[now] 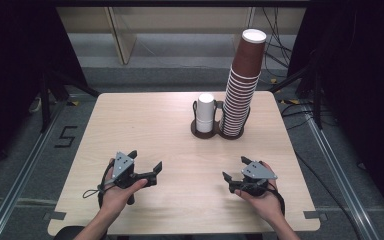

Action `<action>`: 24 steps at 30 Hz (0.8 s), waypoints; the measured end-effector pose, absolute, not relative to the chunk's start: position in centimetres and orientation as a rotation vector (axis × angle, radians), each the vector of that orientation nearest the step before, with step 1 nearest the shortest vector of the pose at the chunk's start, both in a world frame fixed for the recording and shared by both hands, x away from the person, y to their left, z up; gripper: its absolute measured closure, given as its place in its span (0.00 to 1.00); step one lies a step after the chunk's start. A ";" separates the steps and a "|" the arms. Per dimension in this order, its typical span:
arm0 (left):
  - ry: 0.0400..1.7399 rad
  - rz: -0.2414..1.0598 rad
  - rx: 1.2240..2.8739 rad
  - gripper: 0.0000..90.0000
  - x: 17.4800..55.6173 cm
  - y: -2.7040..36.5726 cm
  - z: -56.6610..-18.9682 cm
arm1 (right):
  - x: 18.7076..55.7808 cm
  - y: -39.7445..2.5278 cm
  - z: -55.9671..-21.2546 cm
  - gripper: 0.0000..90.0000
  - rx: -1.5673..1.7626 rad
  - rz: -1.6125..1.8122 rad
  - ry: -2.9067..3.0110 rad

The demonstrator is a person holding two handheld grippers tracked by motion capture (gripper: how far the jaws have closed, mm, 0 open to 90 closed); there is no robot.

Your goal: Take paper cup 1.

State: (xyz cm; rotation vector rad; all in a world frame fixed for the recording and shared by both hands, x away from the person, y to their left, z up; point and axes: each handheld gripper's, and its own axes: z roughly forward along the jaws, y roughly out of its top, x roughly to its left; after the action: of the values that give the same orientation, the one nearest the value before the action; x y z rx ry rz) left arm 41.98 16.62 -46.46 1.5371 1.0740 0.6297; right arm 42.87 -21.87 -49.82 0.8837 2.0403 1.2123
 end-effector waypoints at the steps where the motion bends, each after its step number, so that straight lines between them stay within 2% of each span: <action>1: 1.083 0.625 1.526 0.00 42.0 16.6 -46.5 | 42.8 -21.9 -49.9 0.18 0.907 1.222 2.032; 8: 1.135 0.607 1.454 0.02 42.5 16.3 -46.3 | 43.2 -22.6 -50.1 0.18 0.915 1.223 2.031; 15: 1.101 0.553 1.427 0.01 42.4 15.8 -45.9 | 43.2 -22.8 -50.0 0.18 0.936 1.221 2.019; 24: 1.013 0.578 1.510 0.01 42.9 14.8 -44.2 | 43.7 -21.6 -48.3 0.18 0.959 1.271 1.976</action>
State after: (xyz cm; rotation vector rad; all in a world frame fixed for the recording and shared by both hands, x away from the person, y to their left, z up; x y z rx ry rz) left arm 42.90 14.76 -44.24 1.5101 1.0133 0.5777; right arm 43.73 -21.58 -48.27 0.9592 1.9761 1.2711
